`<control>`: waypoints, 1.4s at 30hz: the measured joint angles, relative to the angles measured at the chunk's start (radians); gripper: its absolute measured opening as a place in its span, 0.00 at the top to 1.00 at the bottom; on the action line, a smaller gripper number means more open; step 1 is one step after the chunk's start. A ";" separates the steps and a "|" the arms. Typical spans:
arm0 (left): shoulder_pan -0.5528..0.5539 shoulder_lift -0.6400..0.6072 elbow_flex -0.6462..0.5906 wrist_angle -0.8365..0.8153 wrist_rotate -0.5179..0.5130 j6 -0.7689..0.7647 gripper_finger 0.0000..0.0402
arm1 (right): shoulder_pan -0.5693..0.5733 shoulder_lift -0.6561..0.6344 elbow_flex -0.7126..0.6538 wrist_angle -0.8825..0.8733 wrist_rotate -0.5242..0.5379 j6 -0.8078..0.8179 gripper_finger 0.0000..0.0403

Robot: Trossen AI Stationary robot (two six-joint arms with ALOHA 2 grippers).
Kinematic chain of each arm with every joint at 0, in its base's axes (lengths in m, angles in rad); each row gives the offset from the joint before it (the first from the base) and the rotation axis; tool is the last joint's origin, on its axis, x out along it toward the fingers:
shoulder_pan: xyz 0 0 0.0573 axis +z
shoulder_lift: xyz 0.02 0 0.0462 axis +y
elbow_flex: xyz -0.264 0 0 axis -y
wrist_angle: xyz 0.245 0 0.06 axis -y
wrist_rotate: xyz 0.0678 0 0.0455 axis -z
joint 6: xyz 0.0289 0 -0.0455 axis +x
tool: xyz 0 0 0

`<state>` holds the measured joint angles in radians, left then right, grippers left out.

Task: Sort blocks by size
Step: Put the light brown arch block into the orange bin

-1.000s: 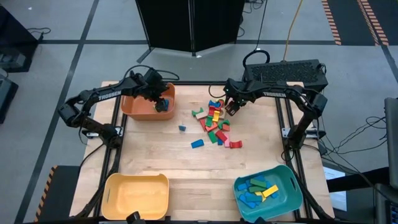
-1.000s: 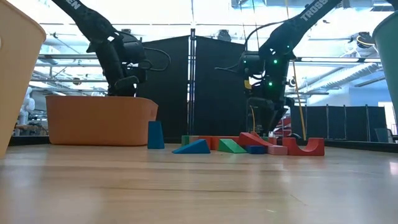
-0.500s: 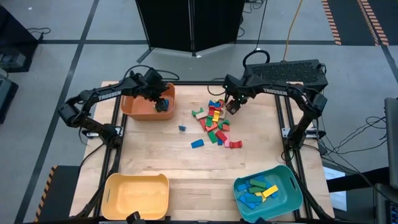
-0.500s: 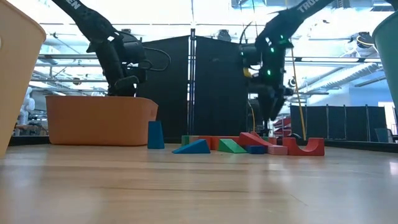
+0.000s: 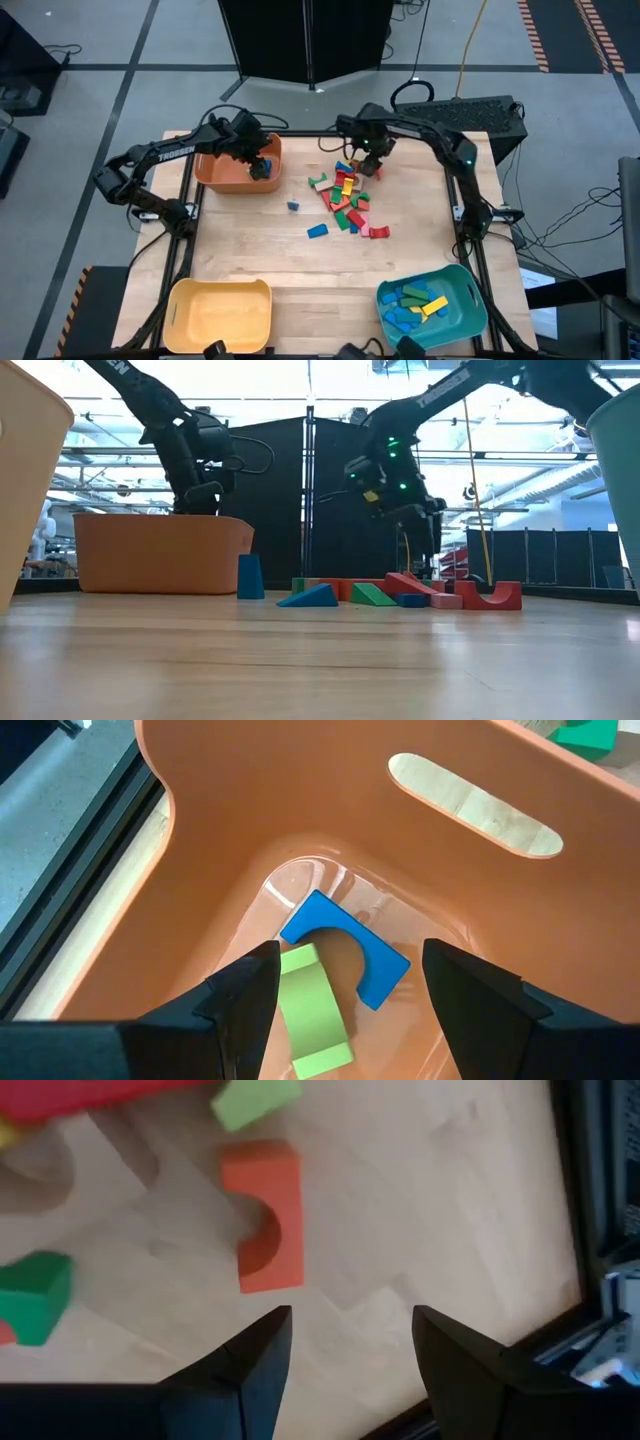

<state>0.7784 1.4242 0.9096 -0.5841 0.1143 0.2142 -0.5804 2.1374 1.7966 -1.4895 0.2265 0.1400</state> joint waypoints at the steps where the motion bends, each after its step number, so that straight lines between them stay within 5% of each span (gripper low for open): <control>1: 0.000 0.000 0.000 0.000 0.000 0.000 0.39 | 0.000 0.020 0.033 -0.027 -0.019 0.001 0.51; 14: 0.000 0.000 0.000 0.000 0.000 0.008 0.39 | -0.015 0.056 0.294 -0.080 -0.272 0.083 0.51; 20: 0.000 0.000 0.000 0.000 0.000 0.004 0.39 | 0.020 0.057 0.253 -0.065 -0.103 0.251 0.51; 25: 0.000 0.000 0.000 -0.001 0.000 0.025 0.39 | 0.088 0.057 0.197 0.026 -0.126 0.271 0.51; 42: -0.002 0.000 0.000 -0.048 0.000 0.029 0.39 | 0.139 0.010 -0.135 0.315 0.080 0.614 0.51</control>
<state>0.7759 1.4242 0.9096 -0.6321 0.1143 0.2432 -0.4412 2.1476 1.6614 -1.1747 0.3062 0.7535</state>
